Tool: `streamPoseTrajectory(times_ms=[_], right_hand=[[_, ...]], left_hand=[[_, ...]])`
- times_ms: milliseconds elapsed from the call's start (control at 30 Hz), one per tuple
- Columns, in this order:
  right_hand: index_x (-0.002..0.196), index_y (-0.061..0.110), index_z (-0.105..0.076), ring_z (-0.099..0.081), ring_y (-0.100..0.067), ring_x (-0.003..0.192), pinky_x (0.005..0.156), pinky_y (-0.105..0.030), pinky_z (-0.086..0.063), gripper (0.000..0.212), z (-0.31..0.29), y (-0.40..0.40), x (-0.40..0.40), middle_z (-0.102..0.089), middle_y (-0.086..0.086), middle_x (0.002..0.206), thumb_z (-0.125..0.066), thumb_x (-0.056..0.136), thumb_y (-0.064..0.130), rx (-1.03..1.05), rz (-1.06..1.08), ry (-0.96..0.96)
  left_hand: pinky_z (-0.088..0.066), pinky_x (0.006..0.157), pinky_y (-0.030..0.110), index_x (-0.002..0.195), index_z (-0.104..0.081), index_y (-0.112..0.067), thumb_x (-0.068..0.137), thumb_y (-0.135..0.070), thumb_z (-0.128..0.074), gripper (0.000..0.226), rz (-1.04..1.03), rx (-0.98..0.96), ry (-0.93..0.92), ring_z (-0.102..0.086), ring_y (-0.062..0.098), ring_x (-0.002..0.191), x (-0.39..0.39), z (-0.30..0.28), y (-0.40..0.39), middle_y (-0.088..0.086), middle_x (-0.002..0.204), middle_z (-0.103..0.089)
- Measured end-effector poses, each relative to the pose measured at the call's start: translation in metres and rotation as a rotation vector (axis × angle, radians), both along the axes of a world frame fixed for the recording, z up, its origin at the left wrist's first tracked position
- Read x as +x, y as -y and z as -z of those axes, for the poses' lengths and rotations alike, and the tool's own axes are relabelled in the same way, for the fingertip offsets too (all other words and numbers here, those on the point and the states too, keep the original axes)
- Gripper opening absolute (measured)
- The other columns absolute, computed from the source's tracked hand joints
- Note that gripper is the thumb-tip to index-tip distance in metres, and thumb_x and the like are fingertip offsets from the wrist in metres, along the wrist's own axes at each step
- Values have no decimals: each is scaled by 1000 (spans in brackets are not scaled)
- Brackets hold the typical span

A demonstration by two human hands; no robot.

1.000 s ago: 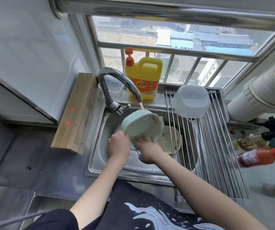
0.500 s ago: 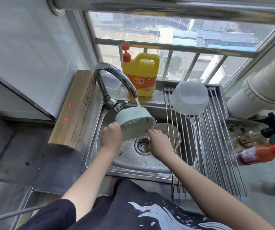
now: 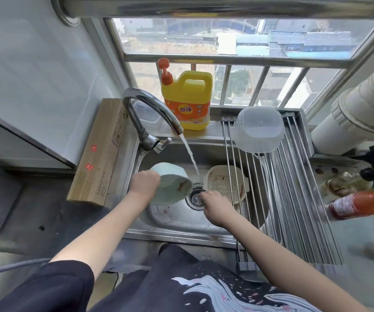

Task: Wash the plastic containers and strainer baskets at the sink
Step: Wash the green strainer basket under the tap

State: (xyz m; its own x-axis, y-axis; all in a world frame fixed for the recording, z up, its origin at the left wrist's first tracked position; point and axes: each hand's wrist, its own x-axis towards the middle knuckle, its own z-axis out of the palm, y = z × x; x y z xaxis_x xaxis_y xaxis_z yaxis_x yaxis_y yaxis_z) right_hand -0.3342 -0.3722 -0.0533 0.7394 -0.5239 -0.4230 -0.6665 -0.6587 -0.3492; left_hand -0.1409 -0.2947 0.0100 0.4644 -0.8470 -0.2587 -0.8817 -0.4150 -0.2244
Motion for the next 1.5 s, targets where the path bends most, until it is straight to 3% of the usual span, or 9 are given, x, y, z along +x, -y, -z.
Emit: streamPoseTrajectory(times_ms=[67, 233, 367, 567, 833, 1133, 1267, 1367, 1500], right_hand=[[124, 14, -52, -47, -29, 116, 88, -37, -39, 43, -1, 2, 0, -55, -8, 126, -37, 86, 1, 24, 15, 20], [116, 12, -59, -51, -28, 111, 89, -43, -46, 37, -10, 11, 0, -61, -9, 116, -41, 86, 2, 86, 112, 222], [120, 6, -59, -50, -29, 116, 95, -42, -44, 46, -21, 18, 7, -61, -10, 120, -43, 79, -7, -78, 54, 438], [148, 10, -24, -14, -18, 146, 116, -45, -9, 64, -13, 24, 17, -25, -5, 156, -43, 87, 4, -202, -31, 142], [150, 1, -10, 2, -22, 147, 98, -63, 30, 72, -14, 36, 47, -12, -11, 158, -45, 89, 13, -380, -56, -118], [148, 15, -25, -13, -14, 146, 108, -45, 21, 64, -5, 26, 55, -29, -2, 155, -45, 87, 16, -48, -86, 88], [151, 17, -18, -6, -17, 147, 100, -63, 28, 67, -8, 45, 45, -24, 0, 156, -45, 89, 21, -306, -166, -85], [151, 11, -10, -1, -19, 147, 95, -63, 32, 66, -11, 49, 52, -17, -5, 158, -39, 94, 27, -416, -128, -213], [148, 9, -26, -17, -21, 145, 115, -48, 12, 67, -10, 24, 57, -26, -11, 155, -50, 85, 15, -107, -245, -46]], left_hand=[[-52, 72, 35, 103, -64, -3, 87, -2, -46, 25, -140, -49, -61, -66, 32, 97, 5, -2, 5, 14, 103, -68], [-43, 61, 31, 90, -65, 4, 92, -15, -39, 33, -556, -293, -420, -62, 34, 81, 21, 14, 10, 17, 89, -66], [-44, 66, 30, 95, -65, 8, 95, -24, -41, 40, -738, -376, -628, -63, 32, 78, 14, 18, 10, 20, 89, -68], [-33, 68, 29, 103, -61, 12, 99, -19, -40, 39, -782, -472, -642, -54, 32, 83, -19, 12, 22, 27, 105, -64], [-39, 68, 37, 88, -63, 10, 101, -26, -33, 48, -690, -578, -562, -61, 41, 88, -39, 23, 37, 30, 93, -65], [-43, 76, 41, 94, -64, 12, 100, -20, -36, 43, -805, -651, -558, -60, 43, 93, -53, 29, 48, 32, 97, -65], [-46, 74, 42, 94, -65, 10, 99, -24, -34, 46, -867, -621, -547, -61, 41, 87, -52, 40, 35, 28, 91, -68], [-48, 73, 38, 109, -64, 4, 99, -29, -32, 47, -873, -615, -551, -64, 36, 85, -57, 44, 29, 20, 91, -71], [-45, 70, 37, 93, -67, 8, 99, -25, -35, 46, -922, -677, -577, -63, 38, 81, -56, 38, 31, 24, 84, -69]])
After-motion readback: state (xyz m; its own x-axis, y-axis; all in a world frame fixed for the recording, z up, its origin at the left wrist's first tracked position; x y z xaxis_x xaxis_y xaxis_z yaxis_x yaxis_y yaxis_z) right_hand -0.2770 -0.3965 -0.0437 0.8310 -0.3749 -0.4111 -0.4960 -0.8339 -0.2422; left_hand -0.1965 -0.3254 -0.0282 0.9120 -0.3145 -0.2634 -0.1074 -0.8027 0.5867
